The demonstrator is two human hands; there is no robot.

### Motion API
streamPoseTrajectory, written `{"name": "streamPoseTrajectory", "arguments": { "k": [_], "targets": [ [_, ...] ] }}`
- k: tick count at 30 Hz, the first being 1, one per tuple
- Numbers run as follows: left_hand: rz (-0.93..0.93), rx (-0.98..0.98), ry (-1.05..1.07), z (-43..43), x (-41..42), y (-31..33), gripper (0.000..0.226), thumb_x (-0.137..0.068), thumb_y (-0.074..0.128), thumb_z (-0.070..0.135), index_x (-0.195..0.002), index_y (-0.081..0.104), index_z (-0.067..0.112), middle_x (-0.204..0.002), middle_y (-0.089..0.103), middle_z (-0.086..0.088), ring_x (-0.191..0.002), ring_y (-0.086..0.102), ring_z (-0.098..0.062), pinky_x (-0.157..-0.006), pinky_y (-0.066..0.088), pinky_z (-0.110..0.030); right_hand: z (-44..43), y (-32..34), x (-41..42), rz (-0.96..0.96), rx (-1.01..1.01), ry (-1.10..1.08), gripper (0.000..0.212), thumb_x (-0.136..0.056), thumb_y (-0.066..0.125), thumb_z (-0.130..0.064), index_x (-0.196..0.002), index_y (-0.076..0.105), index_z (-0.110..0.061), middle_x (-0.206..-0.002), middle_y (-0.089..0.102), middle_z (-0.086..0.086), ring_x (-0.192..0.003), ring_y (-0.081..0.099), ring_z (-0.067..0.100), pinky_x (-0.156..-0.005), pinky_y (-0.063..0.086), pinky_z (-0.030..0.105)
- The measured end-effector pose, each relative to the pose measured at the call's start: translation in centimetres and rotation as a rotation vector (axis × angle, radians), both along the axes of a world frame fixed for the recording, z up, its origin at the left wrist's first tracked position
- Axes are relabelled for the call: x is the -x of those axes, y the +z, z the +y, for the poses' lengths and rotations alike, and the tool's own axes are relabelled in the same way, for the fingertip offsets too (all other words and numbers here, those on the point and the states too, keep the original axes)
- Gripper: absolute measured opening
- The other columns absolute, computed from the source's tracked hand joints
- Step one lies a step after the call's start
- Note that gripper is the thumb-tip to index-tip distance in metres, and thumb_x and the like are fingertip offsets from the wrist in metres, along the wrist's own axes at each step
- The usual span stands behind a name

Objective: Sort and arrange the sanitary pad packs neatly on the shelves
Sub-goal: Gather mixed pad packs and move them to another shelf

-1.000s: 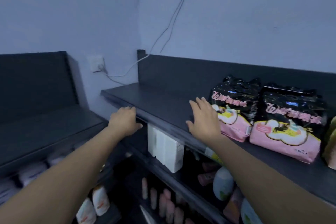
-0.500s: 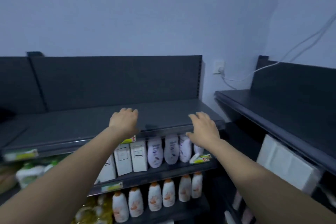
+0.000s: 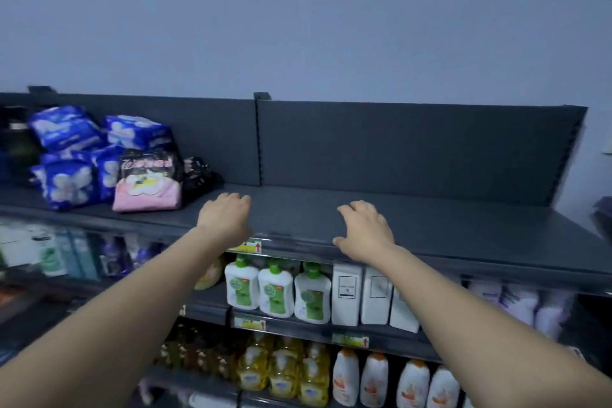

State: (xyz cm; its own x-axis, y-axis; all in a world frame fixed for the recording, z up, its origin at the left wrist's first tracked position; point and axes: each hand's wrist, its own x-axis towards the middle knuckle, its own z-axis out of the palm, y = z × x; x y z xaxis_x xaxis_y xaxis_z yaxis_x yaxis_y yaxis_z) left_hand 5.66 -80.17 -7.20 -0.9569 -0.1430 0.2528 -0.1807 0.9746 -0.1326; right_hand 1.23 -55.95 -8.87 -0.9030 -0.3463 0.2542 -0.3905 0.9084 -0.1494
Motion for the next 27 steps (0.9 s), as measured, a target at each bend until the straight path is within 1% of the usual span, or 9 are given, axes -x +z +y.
{"name": "streamPoseTrajectory", "arguments": {
  "k": [3,5,9,13,17,19,21,24,27],
  "targets": [
    [0.012,-0.024,0.076,-3.7,0.2,-0.4,0.034,-0.087,0.059,0.030,-0.114,0.049,0.012,-0.119,0.053,-0.007,-0.118,0.047,-0.027,-0.083,0.042,-0.036,-4.4,-0.1,1.7,-0.008,-0.011,0.075,0.062,-0.089,0.063,-0.037,-0.141,0.039,-0.017,-0.147,0.034,0.009,-0.141,0.022,0.027,-0.110,0.028,0.039],
    [0.010,-0.028,0.119,-6.1,0.6,-0.8,0.034,-0.087,0.060,0.031,-0.112,0.049,0.012,-0.117,0.053,-0.007,-0.115,0.049,-0.027,-0.078,0.041,-0.035,-7.1,-0.3,3.1,-0.012,-0.014,0.123,0.063,-0.089,0.063,-0.038,-0.142,0.038,-0.017,-0.149,0.033,0.009,-0.143,0.019,0.027,-0.111,0.027,0.040],
    [0.006,-0.043,0.203,-10.9,2.3,-1.4,0.036,-0.086,0.063,0.032,-0.114,0.049,0.013,-0.118,0.054,-0.007,-0.114,0.049,-0.027,-0.079,0.045,-0.036,-12.6,-0.7,6.5,-0.010,-0.008,0.215,0.063,-0.089,0.063,-0.038,-0.143,0.037,-0.016,-0.150,0.032,0.009,-0.144,0.019,0.027,-0.112,0.026,0.040],
    [-0.005,-0.043,0.290,-15.5,4.6,-1.5,0.038,-0.088,0.061,0.033,-0.118,0.049,0.013,-0.119,0.053,-0.007,-0.114,0.048,-0.026,-0.077,0.041,-0.035,-18.0,-0.6,10.0,-0.012,-0.003,0.313,0.061,-0.090,0.062,-0.038,-0.141,0.039,-0.016,-0.145,0.037,0.008,-0.139,0.025,0.026,-0.109,0.030,0.039],
    [0.000,-0.062,0.380,-20.1,6.8,-2.0,0.042,-0.088,0.060,0.036,-0.120,0.049,0.012,-0.119,0.053,-0.007,-0.114,0.049,-0.026,-0.082,0.046,-0.037,-23.4,-0.7,13.1,-0.026,-0.014,0.413,0.061,-0.090,0.062,-0.040,-0.141,0.039,-0.016,-0.145,0.039,0.006,-0.138,0.027,0.025,-0.109,0.031,0.039],
    [0.008,-0.101,0.422,-22.2,7.6,-2.5,0.039,-0.088,0.059,0.036,-0.118,0.050,0.012,-0.119,0.052,-0.007,-0.112,0.050,-0.026,-0.084,0.049,-0.039,-25.8,-0.8,14.4,-0.033,-0.010,0.453,0.060,-0.089,0.062,-0.040,-0.140,0.040,-0.016,-0.144,0.039,0.006,-0.138,0.027,0.024,-0.109,0.031,0.040],
    [0.016,-0.149,0.455,-24.4,8.4,-3.0,0.042,-0.088,0.060,0.038,-0.119,0.050,0.012,-0.122,0.051,-0.007,-0.112,0.050,-0.027,-0.086,0.049,-0.041,-27.9,-1.1,15.3,-0.050,-0.009,0.479,0.060,-0.089,0.062,-0.040,-0.140,0.040,-0.017,-0.144,0.040,0.005,-0.138,0.027,0.024,-0.109,0.031,0.040],
    [0.048,-0.239,0.472,-27.5,9.5,-3.6,0.051,-0.086,0.062,0.039,-0.126,0.047,0.011,-0.128,0.047,-0.008,-0.116,0.048,-0.028,-0.092,0.047,-0.042,-30.7,-1.6,16.6,-0.074,-0.004,0.499,0.060,-0.089,0.063,-0.042,-0.139,0.042,-0.017,-0.143,0.042,0.003,-0.137,0.030,0.023,-0.108,0.032,0.039],
    [0.099,-0.388,0.500,-30.6,11.0,-4.2,0.058,-0.087,0.062,0.041,-0.133,0.042,0.010,-0.135,0.043,-0.011,-0.121,0.046,-0.031,-0.096,0.044,-0.042,-33.8,-2.4,17.9,-0.107,0.025,0.499,0.057,-0.088,0.062,-0.043,-0.136,0.045,-0.017,-0.141,0.045,0.003,-0.135,0.033,0.023,-0.107,0.034,0.039]
  ]
}}
